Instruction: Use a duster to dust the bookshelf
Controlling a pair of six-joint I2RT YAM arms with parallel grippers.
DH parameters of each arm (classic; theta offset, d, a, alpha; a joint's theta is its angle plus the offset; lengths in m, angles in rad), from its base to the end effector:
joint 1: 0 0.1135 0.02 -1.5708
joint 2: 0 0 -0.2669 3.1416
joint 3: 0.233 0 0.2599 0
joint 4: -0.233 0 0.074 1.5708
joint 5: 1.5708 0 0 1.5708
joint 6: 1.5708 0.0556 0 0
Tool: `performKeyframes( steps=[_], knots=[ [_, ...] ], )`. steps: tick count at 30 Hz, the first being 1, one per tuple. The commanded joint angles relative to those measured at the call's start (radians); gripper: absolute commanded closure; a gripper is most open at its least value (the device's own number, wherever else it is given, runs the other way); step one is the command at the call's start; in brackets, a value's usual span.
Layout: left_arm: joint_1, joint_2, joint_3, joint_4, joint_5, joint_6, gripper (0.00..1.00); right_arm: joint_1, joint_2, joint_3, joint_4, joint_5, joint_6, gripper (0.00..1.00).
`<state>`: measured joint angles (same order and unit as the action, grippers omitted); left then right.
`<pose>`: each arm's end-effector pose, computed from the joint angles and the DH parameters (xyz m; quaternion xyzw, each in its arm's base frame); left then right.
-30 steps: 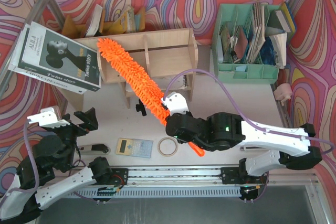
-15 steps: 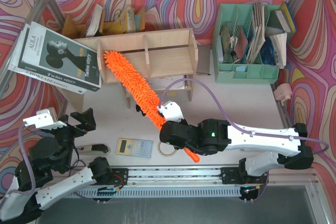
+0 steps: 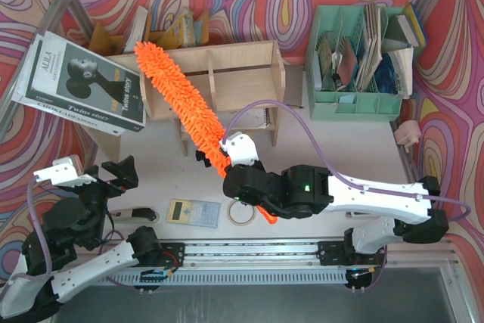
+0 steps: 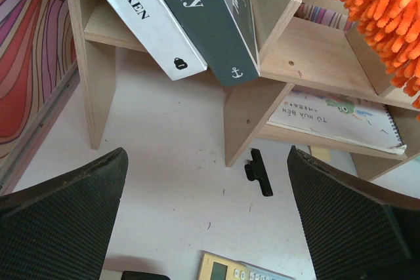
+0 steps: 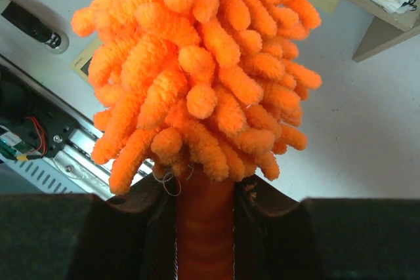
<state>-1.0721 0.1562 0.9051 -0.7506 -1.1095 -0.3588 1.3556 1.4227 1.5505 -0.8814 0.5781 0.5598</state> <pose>0.0435 0.0243 0.3710 -0.1387 0.6936 -0.1126 0.6978 0.0962 0.2980 0.3867 -0.2364 0.8548 0.1610 0.4331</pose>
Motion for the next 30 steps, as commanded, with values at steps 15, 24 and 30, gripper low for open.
performKeyframes(
  steps=[15,24,30],
  knots=[
    [-0.003,0.016,-0.015,0.007,-0.025,0.007,0.01,0.004,0.006,-0.104,-0.026,-0.01,0.051,1.0],
    [-0.003,0.008,-0.014,0.004,-0.028,0.003,0.01,0.02,-0.041,-0.123,0.015,-0.06,-0.016,1.0],
    [-0.003,0.009,-0.014,0.004,-0.03,0.004,0.02,0.106,-0.078,-0.199,-0.065,-0.071,0.041,1.0]
  ],
)
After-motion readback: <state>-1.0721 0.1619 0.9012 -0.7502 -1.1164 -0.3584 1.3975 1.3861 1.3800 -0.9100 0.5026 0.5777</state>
